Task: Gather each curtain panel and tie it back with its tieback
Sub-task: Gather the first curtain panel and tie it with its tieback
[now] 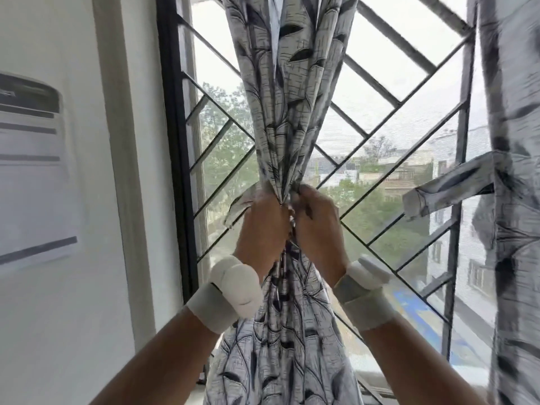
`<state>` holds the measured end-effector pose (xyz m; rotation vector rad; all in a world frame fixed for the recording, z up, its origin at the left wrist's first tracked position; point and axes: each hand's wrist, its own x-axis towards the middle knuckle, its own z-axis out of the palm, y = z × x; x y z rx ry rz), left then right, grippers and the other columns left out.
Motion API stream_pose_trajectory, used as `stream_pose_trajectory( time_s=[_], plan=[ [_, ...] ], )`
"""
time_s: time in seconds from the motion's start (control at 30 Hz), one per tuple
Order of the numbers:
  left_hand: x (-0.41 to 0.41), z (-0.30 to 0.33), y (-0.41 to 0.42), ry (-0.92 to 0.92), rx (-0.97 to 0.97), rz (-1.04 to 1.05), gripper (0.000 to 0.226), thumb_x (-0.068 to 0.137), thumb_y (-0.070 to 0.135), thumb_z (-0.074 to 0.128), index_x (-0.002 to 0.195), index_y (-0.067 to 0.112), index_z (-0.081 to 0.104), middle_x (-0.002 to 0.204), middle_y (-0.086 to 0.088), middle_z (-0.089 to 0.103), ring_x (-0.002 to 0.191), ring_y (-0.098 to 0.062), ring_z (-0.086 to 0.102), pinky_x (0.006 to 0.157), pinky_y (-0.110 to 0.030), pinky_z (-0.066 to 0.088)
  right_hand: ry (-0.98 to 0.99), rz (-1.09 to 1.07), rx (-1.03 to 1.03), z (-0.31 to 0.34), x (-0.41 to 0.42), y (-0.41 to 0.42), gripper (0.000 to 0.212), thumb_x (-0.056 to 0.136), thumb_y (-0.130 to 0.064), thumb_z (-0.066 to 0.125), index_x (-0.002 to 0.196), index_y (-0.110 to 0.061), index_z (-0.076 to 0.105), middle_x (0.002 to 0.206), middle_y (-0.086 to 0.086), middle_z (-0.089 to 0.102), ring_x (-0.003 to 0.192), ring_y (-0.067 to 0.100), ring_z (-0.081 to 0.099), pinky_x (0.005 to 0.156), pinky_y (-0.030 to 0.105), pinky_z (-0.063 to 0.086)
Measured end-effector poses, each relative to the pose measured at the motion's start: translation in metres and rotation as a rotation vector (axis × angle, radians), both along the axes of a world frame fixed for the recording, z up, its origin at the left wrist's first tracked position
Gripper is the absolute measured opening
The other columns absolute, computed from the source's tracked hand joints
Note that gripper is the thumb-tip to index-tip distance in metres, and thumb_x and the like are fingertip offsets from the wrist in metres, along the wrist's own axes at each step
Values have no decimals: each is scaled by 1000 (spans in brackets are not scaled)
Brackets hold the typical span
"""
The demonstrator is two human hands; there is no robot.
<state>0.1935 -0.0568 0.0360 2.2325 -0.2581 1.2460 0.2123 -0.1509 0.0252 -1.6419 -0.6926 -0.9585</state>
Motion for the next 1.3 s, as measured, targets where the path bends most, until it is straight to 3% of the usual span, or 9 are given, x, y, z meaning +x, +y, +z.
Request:
stream_pose_trajectory(
  time_s=[0.13,0.23,0.37,0.5,0.63,0.77,0.9,1.03,1.3],
  plan=[
    [-4,-31,-7,-63,74,-163,36,94,14,41,127,5,49,116,-12,61,106,-26,57,93,-37,48,101,143,-49,-2,-13,10,23,95,-38,53,93,-17,62,79,-3,69,74,10,65,63,28,52],
    [-12,-49,2,-85,226,-222,37,85,6,51,122,4,56,114,-3,62,108,-12,49,96,-18,39,77,27,-60,-1,-6,5,10,91,-23,59,82,-18,60,69,-3,64,64,5,60,56,27,45],
    [-18,-57,17,-22,-277,-405,23,88,23,61,110,24,67,104,15,68,92,9,62,83,-12,49,16,-64,-45,1,4,-2,39,92,-3,49,61,-25,39,52,-9,41,44,0,41,42,15,29],
    [15,-25,34,329,-781,-400,104,60,61,77,142,12,34,144,-5,43,131,-20,43,104,-30,33,-36,-56,-46,3,3,-1,44,92,2,47,61,-28,37,53,-10,37,43,0,41,40,11,28],
    [30,-2,34,152,-884,-508,31,71,27,82,90,20,58,91,6,62,84,-9,58,86,-28,41,-60,-32,-53,2,3,-4,42,92,5,47,67,-28,42,56,-12,40,46,-5,45,43,9,29],
    [39,1,30,-37,-773,-512,15,73,8,74,79,20,67,69,7,68,65,-11,62,66,-30,51,4,81,-41,1,4,-10,27,94,1,46,80,-20,57,63,-2,56,53,-2,46,51,13,34],
    [38,-11,34,350,-563,-623,30,92,19,52,122,18,52,95,22,64,86,8,57,80,-2,44,153,524,218,2,1,-12,29,95,7,42,112,-5,62,101,11,71,92,24,66,83,39,53],
    [35,15,25,577,-877,-1053,46,98,26,28,103,-2,64,94,-15,71,81,-25,69,70,-26,58,277,768,379,5,-6,-7,28,93,10,40,110,2,61,89,10,72,79,23,68,71,32,56],
    [46,12,24,629,-836,-1202,56,98,51,30,110,8,65,106,-11,71,96,-25,67,80,-31,55,212,498,304,-1,-13,-6,24,98,-5,44,102,-11,67,84,-8,71,85,18,68,78,35,56]
  ],
)
